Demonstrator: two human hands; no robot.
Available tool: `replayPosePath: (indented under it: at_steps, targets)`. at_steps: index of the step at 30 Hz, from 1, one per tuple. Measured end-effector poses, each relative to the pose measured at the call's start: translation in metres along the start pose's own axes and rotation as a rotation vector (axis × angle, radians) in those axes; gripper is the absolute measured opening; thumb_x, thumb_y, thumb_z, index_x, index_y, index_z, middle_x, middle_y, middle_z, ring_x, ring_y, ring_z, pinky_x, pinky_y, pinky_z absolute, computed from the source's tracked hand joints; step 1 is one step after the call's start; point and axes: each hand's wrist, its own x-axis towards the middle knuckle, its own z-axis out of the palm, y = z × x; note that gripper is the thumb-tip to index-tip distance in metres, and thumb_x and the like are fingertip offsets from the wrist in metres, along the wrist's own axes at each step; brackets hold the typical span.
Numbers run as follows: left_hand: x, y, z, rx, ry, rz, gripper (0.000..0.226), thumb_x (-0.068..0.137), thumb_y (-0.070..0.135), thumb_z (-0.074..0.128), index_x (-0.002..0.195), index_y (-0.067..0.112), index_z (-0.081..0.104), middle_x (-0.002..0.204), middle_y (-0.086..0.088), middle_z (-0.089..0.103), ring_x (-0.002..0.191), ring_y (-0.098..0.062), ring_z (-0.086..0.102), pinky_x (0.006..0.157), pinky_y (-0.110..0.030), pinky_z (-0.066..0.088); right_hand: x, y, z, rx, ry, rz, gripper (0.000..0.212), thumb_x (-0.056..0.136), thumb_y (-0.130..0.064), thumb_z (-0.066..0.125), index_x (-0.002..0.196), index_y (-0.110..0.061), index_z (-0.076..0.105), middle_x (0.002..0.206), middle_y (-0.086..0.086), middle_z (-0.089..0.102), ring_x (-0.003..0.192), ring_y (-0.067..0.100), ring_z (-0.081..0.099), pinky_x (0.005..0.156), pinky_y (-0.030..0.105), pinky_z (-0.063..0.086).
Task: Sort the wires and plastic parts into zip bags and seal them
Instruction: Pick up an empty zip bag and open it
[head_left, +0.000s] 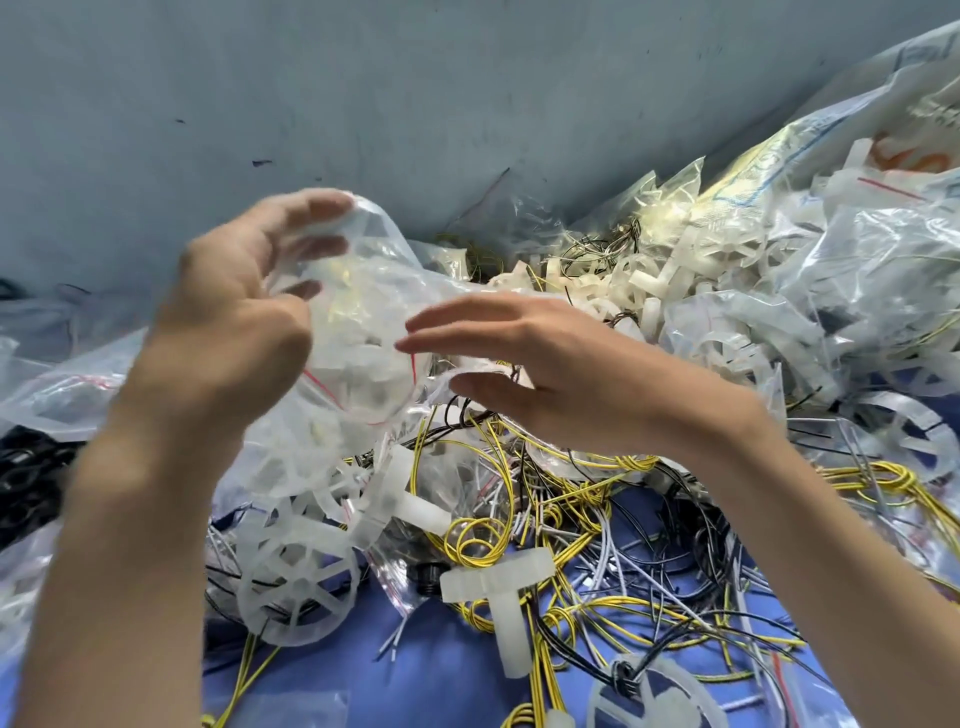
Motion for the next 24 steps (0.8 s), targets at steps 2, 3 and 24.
replayPosePath:
  at_steps: [2,3,24]
  targets:
    - [-0.001,0.004,0.01,0.029,0.032,0.019,0.076,0.055,0.001,0.029,0.12,0.026,0.057,0.102,0.026,0.061,0.101,0.015,0.055,0.09,-0.01,0.045,0.0,-0.001,0.003,-0.019,-0.053,0.016,0.037,0.096,-0.017,0.051,0.134,-0.022,0.053,0.144,-0.001,0.044,0.128,0.016,0.044,0.105,0.02,0.028]
    - [0.0,0.006,0.013,0.033,0.068,0.027,0.075,0.055,0.002,0.029,0.122,0.026,0.056,0.104,0.026,0.059,0.1,0.016,0.054,0.091,-0.01,0.045,-0.001,0.0,0.003,-0.016,-0.064,0.032,0.036,0.096,-0.019,0.052,0.131,-0.021,0.055,0.141,-0.001,0.046,0.124,0.016,0.047,0.103,0.022,0.033]
    - [-0.003,0.007,0.013,0.449,-0.065,0.128,0.065,0.072,-0.016,0.035,0.101,0.032,0.068,0.134,0.008,0.052,0.123,-0.006,0.045,0.108,-0.022,0.032,-0.009,-0.008,0.017,-0.119,-0.601,0.133,0.017,0.088,-0.033,0.061,0.089,-0.016,0.067,0.071,-0.003,0.059,0.066,0.016,0.053,0.052,0.029,0.04]
